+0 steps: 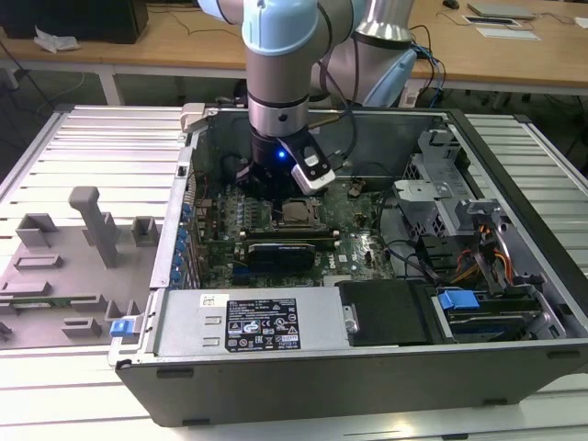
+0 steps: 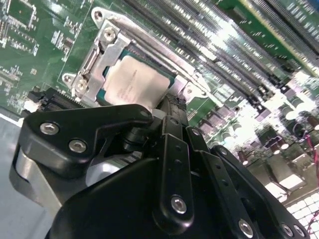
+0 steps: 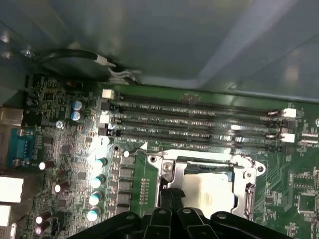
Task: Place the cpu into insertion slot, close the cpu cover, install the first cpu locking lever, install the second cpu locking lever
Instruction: 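Close the cpu cover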
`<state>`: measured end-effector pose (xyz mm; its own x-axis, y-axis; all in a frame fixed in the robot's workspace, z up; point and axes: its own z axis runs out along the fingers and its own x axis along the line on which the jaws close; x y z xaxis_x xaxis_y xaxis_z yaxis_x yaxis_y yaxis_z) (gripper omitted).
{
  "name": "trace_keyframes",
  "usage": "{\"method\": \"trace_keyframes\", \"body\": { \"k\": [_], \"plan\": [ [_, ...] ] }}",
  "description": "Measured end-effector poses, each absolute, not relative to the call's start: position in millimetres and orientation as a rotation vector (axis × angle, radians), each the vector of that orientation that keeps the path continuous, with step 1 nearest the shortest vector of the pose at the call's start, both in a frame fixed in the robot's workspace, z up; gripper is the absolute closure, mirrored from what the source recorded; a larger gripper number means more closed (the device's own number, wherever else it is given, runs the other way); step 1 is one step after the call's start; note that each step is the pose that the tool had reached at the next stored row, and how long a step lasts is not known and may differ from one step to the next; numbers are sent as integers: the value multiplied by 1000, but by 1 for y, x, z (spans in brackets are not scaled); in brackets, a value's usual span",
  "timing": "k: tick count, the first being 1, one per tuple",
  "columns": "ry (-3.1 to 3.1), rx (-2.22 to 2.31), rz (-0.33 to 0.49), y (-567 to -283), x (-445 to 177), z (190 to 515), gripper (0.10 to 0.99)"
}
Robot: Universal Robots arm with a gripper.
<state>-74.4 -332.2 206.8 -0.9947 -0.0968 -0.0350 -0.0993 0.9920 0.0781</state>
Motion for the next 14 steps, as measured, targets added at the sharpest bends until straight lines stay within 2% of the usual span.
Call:
{"method": "trace_keyframes", "body": {
  "k": [14],
  "plan": [
    [3104,-153,136,-333,-68,211,980]
  ]
}}
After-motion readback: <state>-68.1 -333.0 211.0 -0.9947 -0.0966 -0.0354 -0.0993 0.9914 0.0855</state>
